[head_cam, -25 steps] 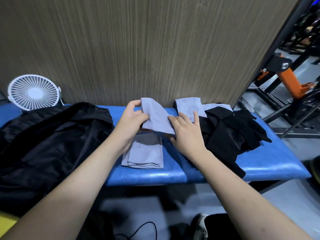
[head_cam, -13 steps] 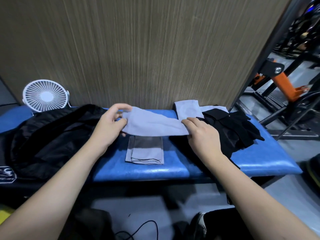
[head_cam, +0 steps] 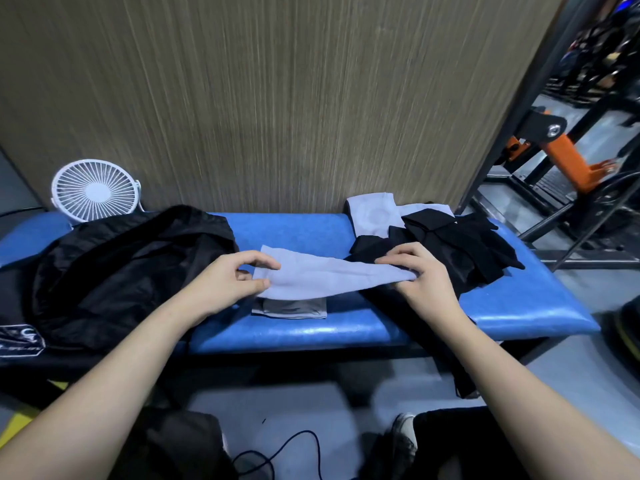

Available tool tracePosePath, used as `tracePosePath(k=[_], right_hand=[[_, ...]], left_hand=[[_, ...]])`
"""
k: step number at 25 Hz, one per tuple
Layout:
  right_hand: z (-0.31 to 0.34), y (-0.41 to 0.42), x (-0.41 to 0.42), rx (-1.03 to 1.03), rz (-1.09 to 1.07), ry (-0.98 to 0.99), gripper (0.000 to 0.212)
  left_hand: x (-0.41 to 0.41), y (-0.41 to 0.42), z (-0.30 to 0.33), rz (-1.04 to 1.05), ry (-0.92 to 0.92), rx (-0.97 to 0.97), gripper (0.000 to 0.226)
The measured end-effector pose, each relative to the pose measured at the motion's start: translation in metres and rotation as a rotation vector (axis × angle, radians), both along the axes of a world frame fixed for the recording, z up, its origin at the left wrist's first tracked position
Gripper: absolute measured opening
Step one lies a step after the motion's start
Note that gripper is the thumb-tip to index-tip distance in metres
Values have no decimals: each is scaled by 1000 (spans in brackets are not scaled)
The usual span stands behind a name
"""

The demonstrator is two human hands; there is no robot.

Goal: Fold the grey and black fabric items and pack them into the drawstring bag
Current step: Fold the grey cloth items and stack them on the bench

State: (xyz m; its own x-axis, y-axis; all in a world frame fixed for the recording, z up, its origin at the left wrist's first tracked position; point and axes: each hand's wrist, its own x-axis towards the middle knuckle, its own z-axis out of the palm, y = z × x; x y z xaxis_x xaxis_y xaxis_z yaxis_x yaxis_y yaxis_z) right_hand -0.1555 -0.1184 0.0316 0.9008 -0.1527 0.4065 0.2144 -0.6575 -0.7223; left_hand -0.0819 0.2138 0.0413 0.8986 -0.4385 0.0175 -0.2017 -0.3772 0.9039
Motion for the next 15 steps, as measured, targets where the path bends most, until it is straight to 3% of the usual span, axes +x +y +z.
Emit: tracePosePath(k=[4, 10, 15], right_hand=[[2, -5, 1, 182, 30, 126, 44], [-9, -18, 7, -173, 154, 111, 37], [-15, -21, 9, -197, 102, 168, 42]], left_hand=[[6, -6, -3, 21, -15, 32, 26], [13, -12, -12, 6, -120, 199, 29], [12, -8, -21, 9, -135, 283, 29]])
